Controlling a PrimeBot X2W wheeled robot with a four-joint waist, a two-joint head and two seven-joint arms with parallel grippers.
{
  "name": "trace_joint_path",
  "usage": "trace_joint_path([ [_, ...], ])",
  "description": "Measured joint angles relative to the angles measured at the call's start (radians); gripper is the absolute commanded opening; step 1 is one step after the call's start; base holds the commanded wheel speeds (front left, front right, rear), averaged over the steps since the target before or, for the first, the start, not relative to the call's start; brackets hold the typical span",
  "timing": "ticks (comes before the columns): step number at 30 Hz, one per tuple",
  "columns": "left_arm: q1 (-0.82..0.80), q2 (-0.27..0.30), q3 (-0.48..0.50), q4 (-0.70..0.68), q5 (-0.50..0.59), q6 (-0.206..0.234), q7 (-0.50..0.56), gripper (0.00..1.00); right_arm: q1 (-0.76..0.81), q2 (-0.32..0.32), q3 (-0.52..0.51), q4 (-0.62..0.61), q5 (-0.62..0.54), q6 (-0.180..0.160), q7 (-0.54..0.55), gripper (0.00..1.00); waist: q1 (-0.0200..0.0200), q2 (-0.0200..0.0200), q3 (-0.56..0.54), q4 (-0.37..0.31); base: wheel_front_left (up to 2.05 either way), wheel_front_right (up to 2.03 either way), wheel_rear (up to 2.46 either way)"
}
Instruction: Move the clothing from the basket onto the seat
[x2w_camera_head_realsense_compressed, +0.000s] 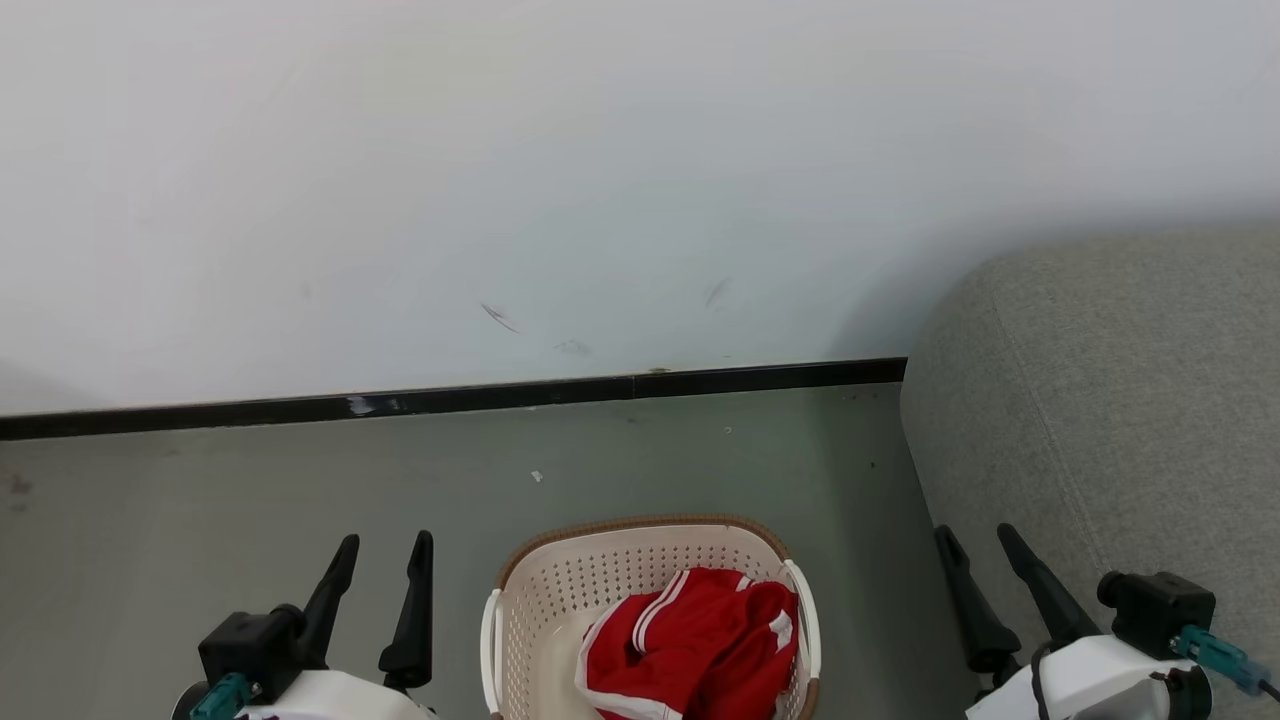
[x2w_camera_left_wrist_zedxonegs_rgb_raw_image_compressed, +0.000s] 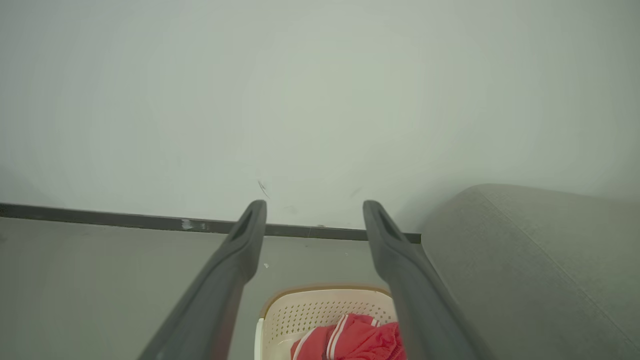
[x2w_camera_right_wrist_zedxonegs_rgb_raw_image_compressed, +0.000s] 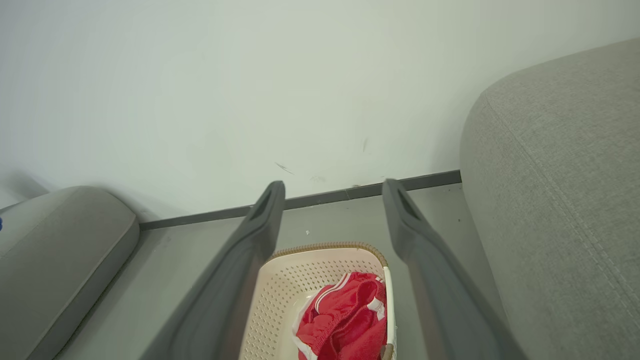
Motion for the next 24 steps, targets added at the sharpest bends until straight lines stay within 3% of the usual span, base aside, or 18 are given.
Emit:
trace_joint_path([
  [24,0.017,-0.001,-0.038,-0.007,0.278,0.035,-0.079,1.0,0.0,0.02,0.002,-0.03,-0.35,0.0,-0.049,1.0,-0.0001,0.0,0.002,-0.001,0.0,0.0,0.0],
])
